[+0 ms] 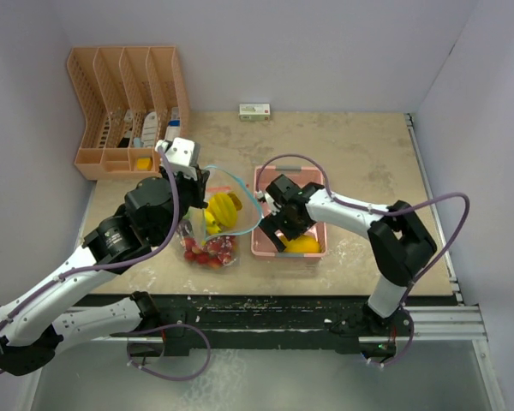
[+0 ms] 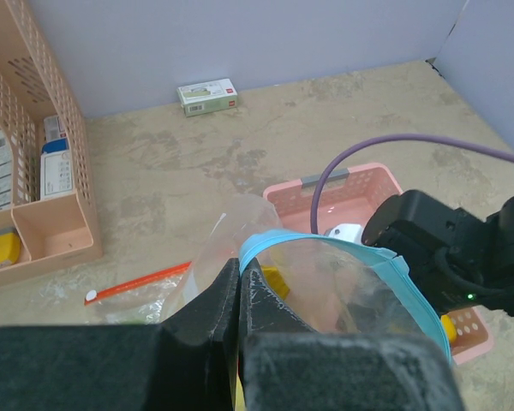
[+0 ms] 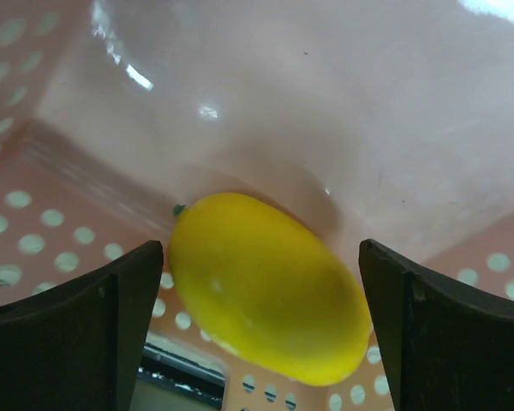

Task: Place the food in the zip-top bag and seal the zipper
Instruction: Pick up the fake fruit from the bin.

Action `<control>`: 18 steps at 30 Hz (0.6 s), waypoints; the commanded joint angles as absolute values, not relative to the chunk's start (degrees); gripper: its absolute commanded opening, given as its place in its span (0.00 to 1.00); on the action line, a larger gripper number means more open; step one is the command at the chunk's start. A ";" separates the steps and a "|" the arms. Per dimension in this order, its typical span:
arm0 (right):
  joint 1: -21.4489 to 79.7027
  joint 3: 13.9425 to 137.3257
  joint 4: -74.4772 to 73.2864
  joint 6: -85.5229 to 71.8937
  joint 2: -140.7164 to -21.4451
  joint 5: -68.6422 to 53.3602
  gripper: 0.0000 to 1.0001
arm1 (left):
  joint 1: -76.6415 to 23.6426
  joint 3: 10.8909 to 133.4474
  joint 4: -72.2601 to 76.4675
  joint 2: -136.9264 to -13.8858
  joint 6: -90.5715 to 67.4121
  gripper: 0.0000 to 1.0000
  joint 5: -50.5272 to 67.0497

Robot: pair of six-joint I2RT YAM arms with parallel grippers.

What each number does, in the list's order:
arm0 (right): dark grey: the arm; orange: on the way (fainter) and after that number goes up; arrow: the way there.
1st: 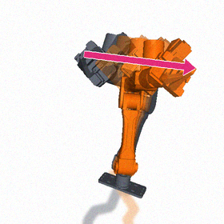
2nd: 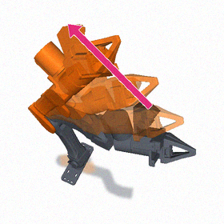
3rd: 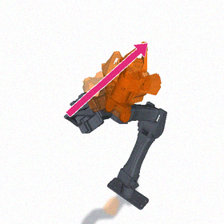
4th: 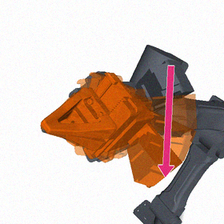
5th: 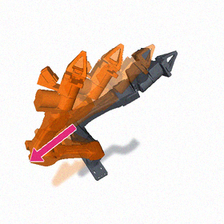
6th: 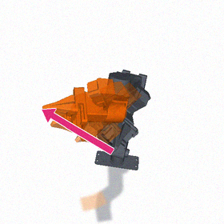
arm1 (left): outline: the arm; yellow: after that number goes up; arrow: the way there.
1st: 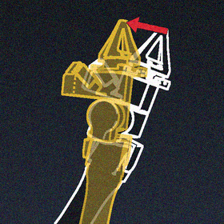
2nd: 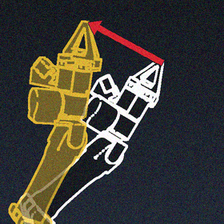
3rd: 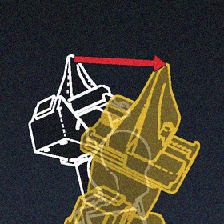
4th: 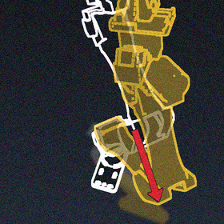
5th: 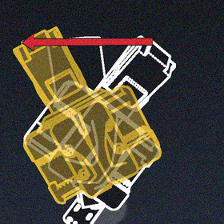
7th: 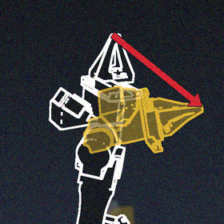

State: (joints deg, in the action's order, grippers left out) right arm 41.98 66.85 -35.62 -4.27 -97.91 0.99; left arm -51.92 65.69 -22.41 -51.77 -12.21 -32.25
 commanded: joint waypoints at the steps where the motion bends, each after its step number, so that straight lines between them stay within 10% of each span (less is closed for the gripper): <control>1: 41.91 63.79 -34.42 -5.12 -100.94 -1.12 0.96 | -52.21 66.09 -20.96 -51.33 -11.03 0.00 -33.12; 8: 41.86 64.60 -34.23 -8.60 -100.87 -2.53 0.70 | -52.21 66.34 -20.84 -52.10 -11.22 0.00 -32.72; 18: 36.13 67.54 -27.34 -14.58 -91.95 -1.95 0.04 | -52.21 66.31 -21.12 -52.18 -10.89 0.00 -33.39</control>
State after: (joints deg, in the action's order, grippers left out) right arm 39.11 64.05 -31.57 -10.20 -98.91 -1.23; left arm -51.92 65.69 -23.22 -52.53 -12.14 -32.34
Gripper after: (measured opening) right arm 0.681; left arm 0.007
